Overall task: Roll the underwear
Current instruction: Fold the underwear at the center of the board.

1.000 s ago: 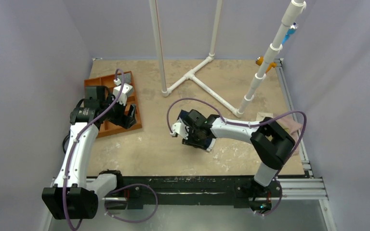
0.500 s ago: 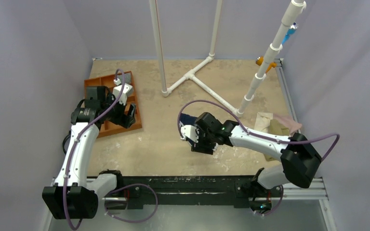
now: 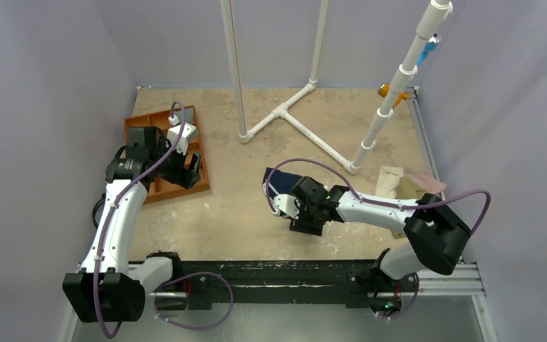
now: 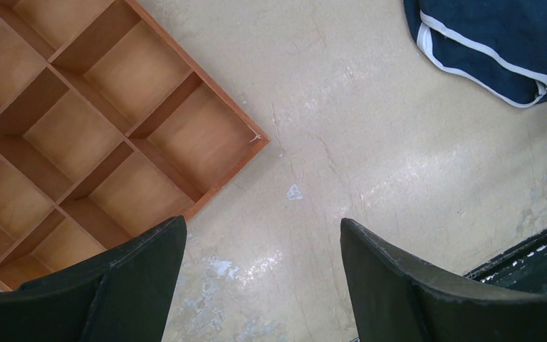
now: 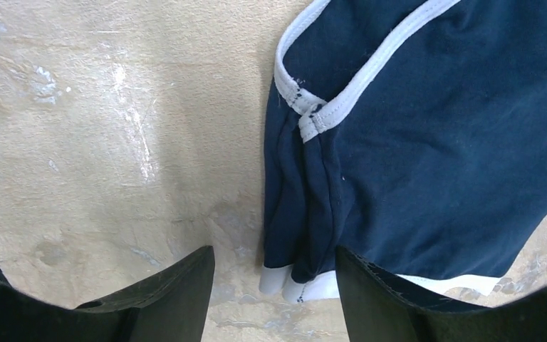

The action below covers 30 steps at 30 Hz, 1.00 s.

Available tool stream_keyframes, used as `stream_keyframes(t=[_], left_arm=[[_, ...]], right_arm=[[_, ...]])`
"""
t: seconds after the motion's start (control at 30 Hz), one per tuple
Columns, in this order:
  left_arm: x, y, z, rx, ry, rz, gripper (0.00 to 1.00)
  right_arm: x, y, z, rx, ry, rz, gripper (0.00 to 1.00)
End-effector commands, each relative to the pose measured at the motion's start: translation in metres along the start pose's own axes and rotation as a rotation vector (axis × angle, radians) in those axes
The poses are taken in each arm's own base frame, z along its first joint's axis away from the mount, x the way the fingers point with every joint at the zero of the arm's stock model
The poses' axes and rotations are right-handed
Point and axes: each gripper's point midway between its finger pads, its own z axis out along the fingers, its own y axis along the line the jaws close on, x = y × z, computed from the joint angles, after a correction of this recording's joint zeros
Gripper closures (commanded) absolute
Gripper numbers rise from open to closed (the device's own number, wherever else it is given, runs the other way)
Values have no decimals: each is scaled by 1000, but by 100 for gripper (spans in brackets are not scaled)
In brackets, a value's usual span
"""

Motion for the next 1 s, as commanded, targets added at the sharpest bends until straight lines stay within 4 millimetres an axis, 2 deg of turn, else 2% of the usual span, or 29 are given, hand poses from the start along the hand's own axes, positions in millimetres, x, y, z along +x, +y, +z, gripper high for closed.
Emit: stream_keyframes(t=[0.0, 0.53, 0.63, 0.77, 0.87, 0.97], left_arm=[[-7, 3, 0, -4, -32, 6, 22], [-6, 1, 3, 13, -22, 4, 22], [-5, 1, 5, 17, -17, 3, 22], [-1, 0, 13, 37, -18, 16, 21], [2, -14, 20, 128, -42, 45, 20], [2, -36, 24, 252, -94, 77, 19]], right_arm=[[-2, -9, 1, 51, -8, 20, 39], [22, -4, 15, -24, 59, -6, 60], [27, 0, 20, -58, 67, -9, 69], [31, -4, 22, -72, 68, 11, 86], [26, -9, 17, -84, 42, 26, 100], [15, -13, 7, -115, -4, 35, 100]])
